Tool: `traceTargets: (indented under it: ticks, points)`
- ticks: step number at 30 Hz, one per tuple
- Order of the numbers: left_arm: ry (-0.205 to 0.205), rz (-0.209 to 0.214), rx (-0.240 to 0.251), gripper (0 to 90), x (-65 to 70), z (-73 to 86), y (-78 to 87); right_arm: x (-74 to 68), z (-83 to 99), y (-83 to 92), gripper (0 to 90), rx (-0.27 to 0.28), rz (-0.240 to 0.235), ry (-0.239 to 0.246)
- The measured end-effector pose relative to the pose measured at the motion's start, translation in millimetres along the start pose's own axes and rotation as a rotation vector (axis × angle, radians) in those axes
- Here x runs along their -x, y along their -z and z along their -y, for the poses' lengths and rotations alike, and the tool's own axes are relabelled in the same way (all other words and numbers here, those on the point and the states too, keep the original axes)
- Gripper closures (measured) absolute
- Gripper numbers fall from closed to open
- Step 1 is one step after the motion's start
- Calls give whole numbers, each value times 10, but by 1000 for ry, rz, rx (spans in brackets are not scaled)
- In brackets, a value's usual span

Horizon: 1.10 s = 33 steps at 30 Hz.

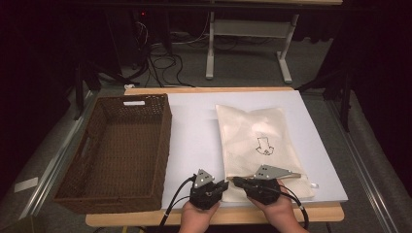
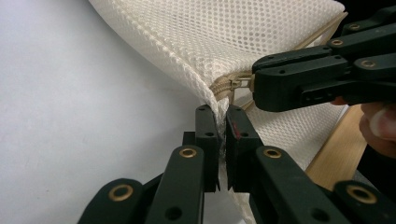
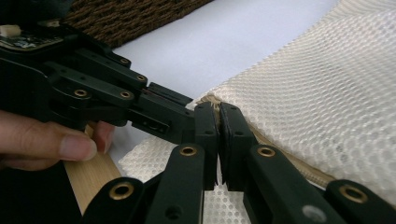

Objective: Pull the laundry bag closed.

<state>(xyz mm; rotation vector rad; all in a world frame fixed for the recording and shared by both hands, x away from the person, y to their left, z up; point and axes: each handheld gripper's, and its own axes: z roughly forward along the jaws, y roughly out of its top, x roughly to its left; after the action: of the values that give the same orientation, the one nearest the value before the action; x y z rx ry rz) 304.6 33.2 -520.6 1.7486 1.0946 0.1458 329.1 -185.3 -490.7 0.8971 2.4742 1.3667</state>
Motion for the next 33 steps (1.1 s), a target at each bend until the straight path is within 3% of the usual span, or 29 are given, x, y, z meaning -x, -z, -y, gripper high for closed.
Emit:
traceTargets:
  ticks: [7,11,13,18,22,24,28,29,33]
  points:
    - [-21,-17,12,866,45,-25,36,42,19,-9,885,-4,2,-34]
    - [-23,-27,16,865,62,-25,40,43,25,-12,886,-8,10,-23]
    - [-15,-17,17,857,55,-18,36,51,28,-8,886,-7,2,-24]
    - [11,7,36,721,4,-38,36,45,29,20,884,-2,-9,-28]
    - [25,28,29,700,-23,-45,10,27,25,21,884,3,-16,-26]
    - [50,59,23,677,-47,-40,-14,24,27,19,884,1,-15,-24]
    - [73,77,31,706,-82,-37,-30,26,27,19,884,0,-16,-20]
    - [82,80,30,781,-94,-37,-29,32,30,21,884,0,-11,-20]
    - [66,67,38,839,-73,-42,-16,31,31,19,884,1,-10,-21]
